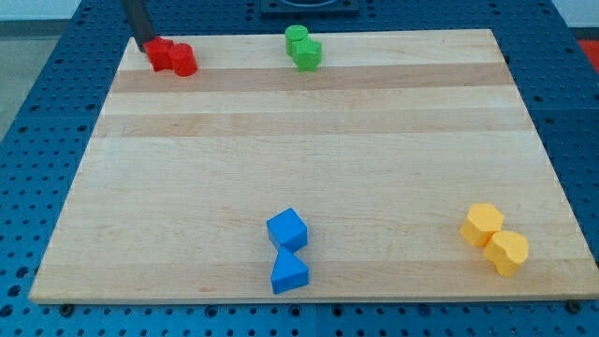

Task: Push the red blocks diagonally to the top left side of the yellow blocks

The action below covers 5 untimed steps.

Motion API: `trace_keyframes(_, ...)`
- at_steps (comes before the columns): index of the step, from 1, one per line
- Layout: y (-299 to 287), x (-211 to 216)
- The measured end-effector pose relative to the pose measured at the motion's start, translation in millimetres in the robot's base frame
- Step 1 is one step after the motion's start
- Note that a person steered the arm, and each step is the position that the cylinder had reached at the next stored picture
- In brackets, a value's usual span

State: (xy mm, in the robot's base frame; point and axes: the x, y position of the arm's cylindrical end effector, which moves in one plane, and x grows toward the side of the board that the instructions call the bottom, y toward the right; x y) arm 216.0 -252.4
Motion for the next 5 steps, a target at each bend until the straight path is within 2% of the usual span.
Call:
trace_keyframes(2, 27, -25)
trace_keyframes(5, 18, -25)
